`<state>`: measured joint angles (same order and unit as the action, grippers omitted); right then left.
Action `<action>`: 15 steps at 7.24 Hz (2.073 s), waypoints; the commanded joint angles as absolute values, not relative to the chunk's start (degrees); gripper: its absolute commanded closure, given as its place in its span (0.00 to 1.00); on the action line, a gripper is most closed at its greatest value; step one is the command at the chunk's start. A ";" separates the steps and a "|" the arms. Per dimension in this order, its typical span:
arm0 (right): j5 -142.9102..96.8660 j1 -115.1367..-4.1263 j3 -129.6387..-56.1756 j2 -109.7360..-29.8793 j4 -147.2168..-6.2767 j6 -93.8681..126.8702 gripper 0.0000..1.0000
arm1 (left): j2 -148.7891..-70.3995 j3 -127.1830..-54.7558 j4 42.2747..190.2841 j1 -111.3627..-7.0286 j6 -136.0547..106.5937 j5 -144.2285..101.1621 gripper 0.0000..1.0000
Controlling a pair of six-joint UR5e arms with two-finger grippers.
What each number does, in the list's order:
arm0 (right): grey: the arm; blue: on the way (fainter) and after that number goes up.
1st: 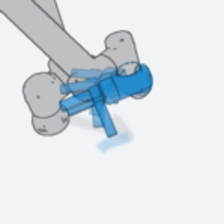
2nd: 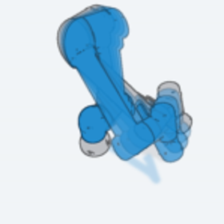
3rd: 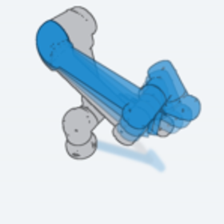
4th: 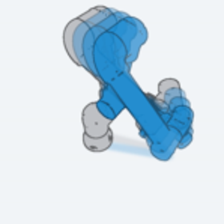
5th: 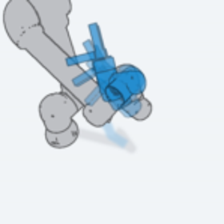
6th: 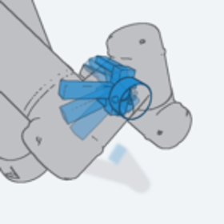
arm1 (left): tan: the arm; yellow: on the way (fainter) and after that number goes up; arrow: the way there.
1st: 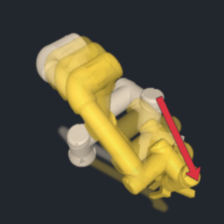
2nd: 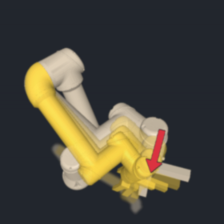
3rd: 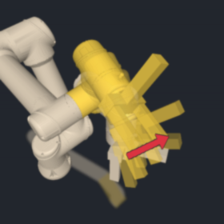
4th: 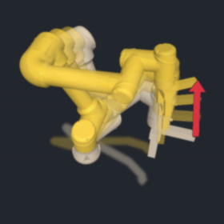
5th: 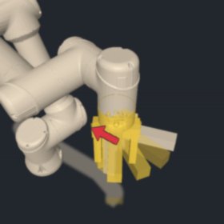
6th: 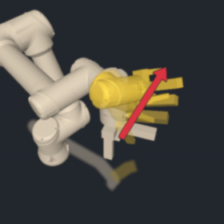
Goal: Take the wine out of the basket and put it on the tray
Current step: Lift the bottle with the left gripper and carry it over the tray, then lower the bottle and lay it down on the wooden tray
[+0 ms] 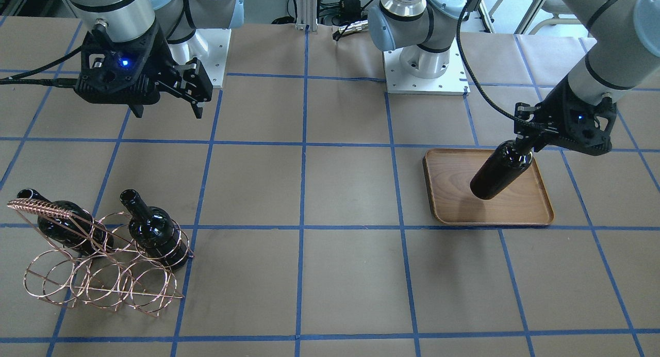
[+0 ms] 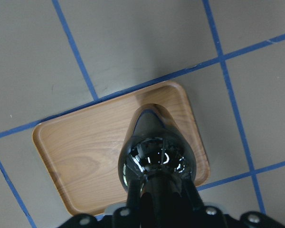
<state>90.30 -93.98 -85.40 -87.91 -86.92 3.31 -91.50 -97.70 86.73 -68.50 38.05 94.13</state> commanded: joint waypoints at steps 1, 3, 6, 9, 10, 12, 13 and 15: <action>90.26 -93.95 -85.43 -87.89 -86.75 3.34 0.00 | -92.28 -99.05 86.05 -66.01 39.29 94.30 1.00; 90.26 -93.96 -85.43 -87.89 -86.75 3.43 0.00 | -92.90 -99.05 85.96 -65.83 39.20 95.27 1.00; 90.26 -93.96 -85.43 -87.98 -86.66 3.34 0.00 | -93.86 -99.31 85.09 -65.74 39.11 95.45 1.00; 90.26 -94.04 -85.43 -87.89 -86.66 3.51 0.00 | -94.48 -99.32 84.99 -65.74 38.76 95.45 0.73; 90.26 -93.96 -85.43 -87.89 -86.75 3.52 0.00 | -94.31 -99.32 85.08 -65.74 38.06 95.45 0.14; 90.35 -93.96 -85.43 -87.89 -86.57 3.17 0.00 | -92.90 -98.53 87.26 -65.92 36.92 95.71 0.00; 90.35 -93.96 -85.43 -87.98 -86.57 3.16 0.00 | -92.38 -98.18 87.88 -66.27 33.61 97.02 0.00; 90.35 -93.96 -85.52 -87.98 -86.48 3.16 0.00 | -91.23 -94.85 89.03 -68.37 26.39 96.86 0.00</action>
